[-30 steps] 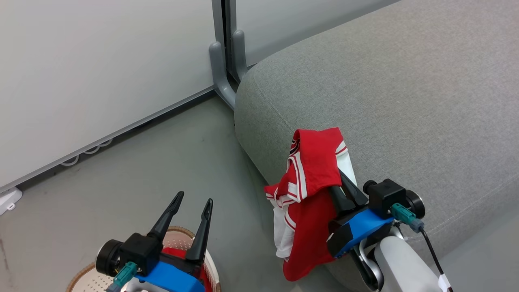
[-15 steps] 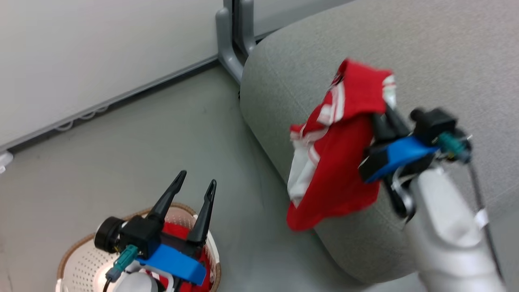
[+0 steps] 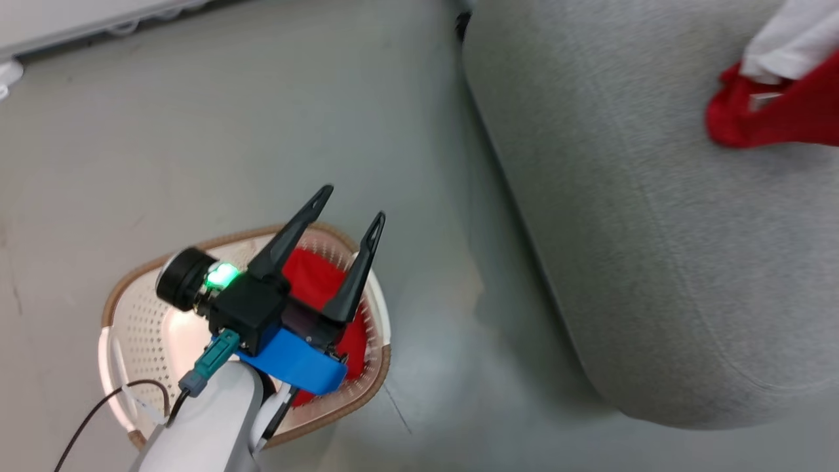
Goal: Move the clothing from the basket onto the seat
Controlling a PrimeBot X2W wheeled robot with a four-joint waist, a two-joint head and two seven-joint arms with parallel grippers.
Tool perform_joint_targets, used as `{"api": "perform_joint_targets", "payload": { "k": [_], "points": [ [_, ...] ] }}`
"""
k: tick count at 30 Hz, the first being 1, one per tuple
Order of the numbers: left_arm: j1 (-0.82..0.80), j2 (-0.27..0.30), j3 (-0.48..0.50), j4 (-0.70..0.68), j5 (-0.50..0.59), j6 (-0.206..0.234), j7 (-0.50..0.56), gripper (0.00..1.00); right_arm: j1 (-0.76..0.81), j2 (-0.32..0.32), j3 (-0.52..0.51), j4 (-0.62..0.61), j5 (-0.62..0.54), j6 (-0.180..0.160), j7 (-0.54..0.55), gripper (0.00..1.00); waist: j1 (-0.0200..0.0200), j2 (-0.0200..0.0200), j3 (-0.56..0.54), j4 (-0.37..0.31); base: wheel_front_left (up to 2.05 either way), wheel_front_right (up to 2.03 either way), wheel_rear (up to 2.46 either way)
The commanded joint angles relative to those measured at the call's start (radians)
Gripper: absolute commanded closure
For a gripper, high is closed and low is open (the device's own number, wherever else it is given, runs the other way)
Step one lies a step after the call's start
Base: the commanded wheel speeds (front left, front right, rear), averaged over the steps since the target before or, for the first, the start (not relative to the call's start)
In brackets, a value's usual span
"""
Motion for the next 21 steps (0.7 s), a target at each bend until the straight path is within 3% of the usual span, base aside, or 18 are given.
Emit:
{"api": "perform_joint_targets", "payload": {
  "k": [1,4,10,21],
  "points": [
    [-0.032,0.007,-0.008,-0.01,0.006,-0.004,-0.003,0.0,-0.017,-0.01,-0.035,0.007,-0.012,-0.001,0.005,1.0,-0.0002,0.0,0.098,0.087,0.0,0.0,0.0],
    [-0.063,0.008,-0.02,-0.021,0.009,-0.004,-0.003,0.0,-0.014,-0.02,-0.101,0.034,-0.033,-0.001,0.003,1.0,-0.0002,0.0,0.138,0.115,0.0,0.0,0.0],
    [-0.088,0.014,-0.021,-0.037,0.015,-0.004,-0.003,0.0,0.021,0.025,-0.176,0.121,-0.068,-0.001,-0.034,1.0,-0.0002,0.0,0.201,0.137,0.0,0.0,0.0],
    [-0.082,0.009,0.006,-0.036,0.011,-0.004,-0.003,0.0,0.017,0.063,-0.218,0.239,-0.141,-0.001,-0.113,1.0,-0.0002,0.0,0.198,0.134,0.0,0.0,0.0]
  ]
}}
